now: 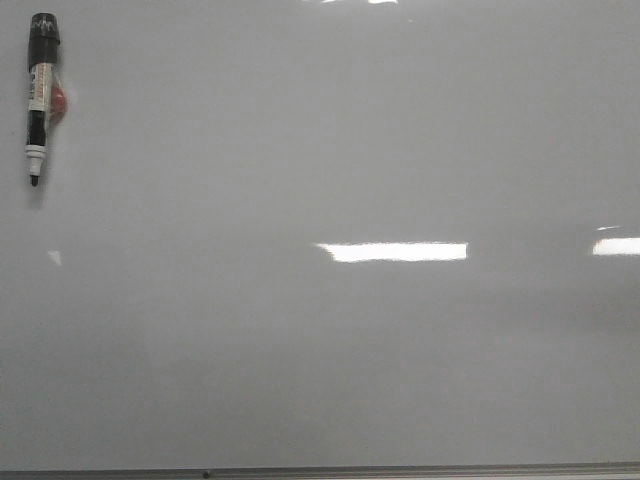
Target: Write number 7 on whiteboard
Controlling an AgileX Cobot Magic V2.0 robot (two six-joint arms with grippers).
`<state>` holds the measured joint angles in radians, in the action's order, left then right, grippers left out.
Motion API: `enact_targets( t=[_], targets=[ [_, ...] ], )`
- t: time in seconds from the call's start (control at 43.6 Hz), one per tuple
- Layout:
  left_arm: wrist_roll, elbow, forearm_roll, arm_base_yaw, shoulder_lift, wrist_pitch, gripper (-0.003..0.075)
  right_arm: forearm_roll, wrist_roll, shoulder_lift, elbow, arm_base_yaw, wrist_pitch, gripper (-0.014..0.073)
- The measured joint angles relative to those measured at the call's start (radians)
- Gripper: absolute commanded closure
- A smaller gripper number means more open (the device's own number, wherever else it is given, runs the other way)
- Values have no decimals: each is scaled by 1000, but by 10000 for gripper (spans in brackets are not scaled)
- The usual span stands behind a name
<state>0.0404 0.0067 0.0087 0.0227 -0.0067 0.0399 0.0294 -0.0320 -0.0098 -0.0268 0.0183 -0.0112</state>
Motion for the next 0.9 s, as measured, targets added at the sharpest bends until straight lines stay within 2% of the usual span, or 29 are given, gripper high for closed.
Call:
enact_targets(
  t=[0.895],
  targets=[
    [0, 0, 0, 0, 0, 0, 741, 0, 0, 0, 0, 0, 31, 661]
  ],
)
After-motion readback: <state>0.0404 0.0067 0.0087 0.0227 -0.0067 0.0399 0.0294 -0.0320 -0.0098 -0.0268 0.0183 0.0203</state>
